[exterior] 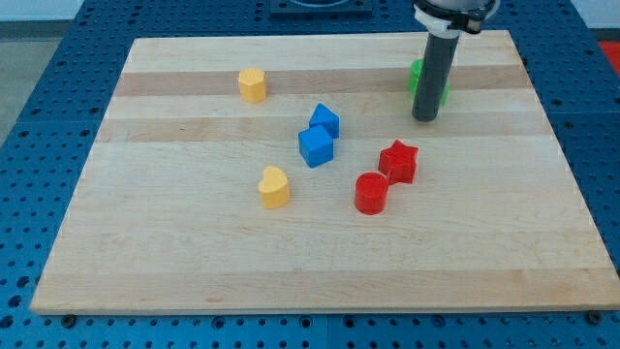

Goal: Push the yellow heart right a bit

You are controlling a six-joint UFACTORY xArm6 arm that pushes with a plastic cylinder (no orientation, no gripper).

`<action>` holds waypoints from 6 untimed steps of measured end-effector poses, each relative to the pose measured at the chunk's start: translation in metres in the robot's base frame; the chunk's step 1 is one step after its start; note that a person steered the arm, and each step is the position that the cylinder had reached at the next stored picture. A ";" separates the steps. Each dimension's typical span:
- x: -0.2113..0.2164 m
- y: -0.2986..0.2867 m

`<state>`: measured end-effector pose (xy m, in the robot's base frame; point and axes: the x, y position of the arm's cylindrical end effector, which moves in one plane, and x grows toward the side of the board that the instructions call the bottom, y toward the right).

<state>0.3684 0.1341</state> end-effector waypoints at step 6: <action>0.030 -0.084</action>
